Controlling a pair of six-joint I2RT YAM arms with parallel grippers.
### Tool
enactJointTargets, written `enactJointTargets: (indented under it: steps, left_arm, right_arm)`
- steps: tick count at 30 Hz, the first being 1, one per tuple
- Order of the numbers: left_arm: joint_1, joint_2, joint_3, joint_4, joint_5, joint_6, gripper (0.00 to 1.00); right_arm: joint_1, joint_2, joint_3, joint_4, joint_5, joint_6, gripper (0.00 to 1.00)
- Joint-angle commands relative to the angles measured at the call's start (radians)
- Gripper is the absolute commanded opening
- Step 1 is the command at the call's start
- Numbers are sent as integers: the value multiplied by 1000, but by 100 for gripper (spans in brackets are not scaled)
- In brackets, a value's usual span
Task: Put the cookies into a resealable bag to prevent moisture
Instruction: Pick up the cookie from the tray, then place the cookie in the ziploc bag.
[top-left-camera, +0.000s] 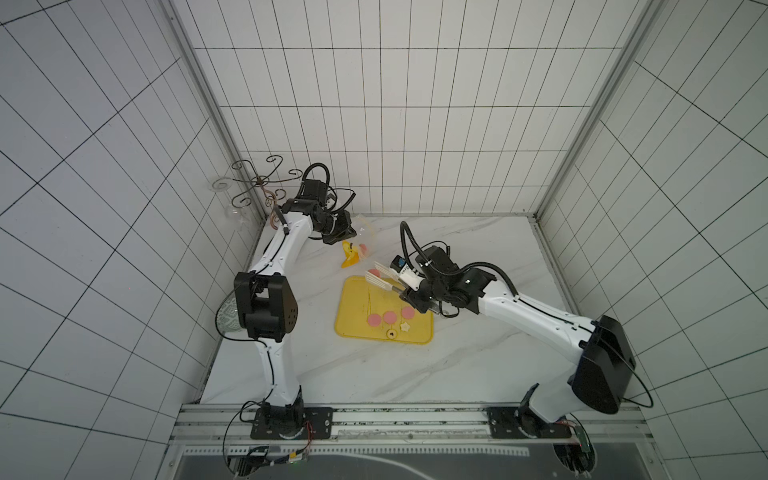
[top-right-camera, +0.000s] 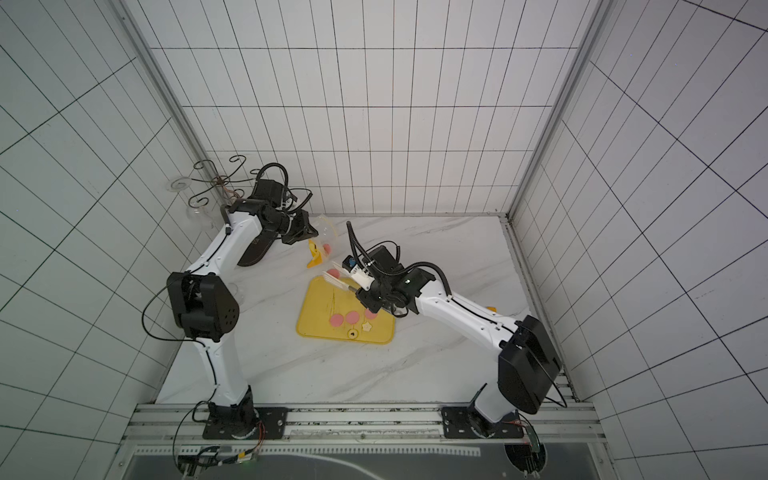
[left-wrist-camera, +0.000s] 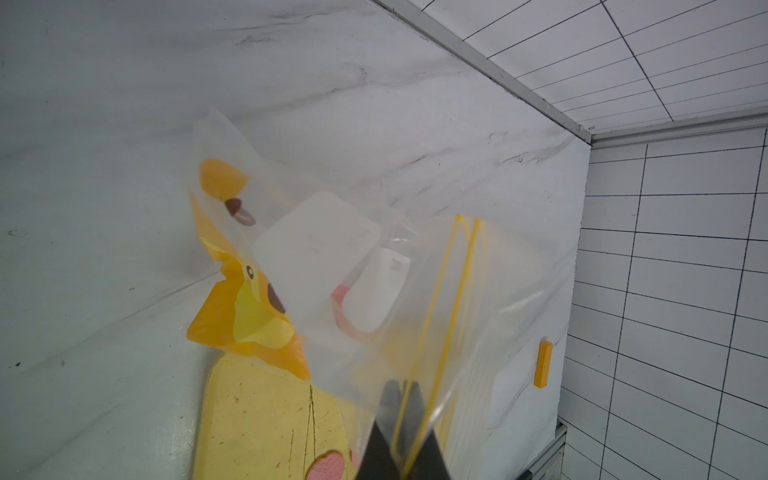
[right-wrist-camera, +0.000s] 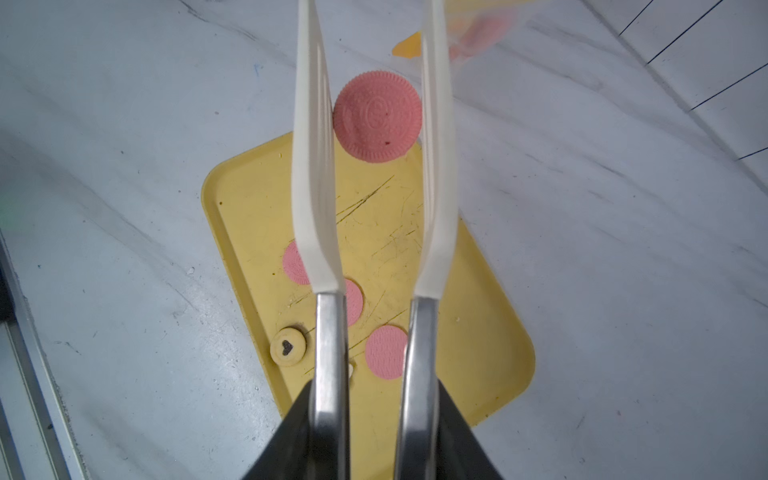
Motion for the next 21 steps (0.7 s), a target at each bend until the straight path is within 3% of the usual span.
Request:
enactJointTargets:
  steps: [1,12,21]
  left_arm:
    - [-14,25,32,-28,-23,31,0]
    - [-65,-1,2,-49,-28,51,0]
    - [-79,-11,3,-59,-26,53,0]
  right_arm:
    - [-40,-39,36,-13,-4,10,40]
    - [-135,111,296,5,-67,-31,40]
    - [-159,212,407,14,-119,-33,40]
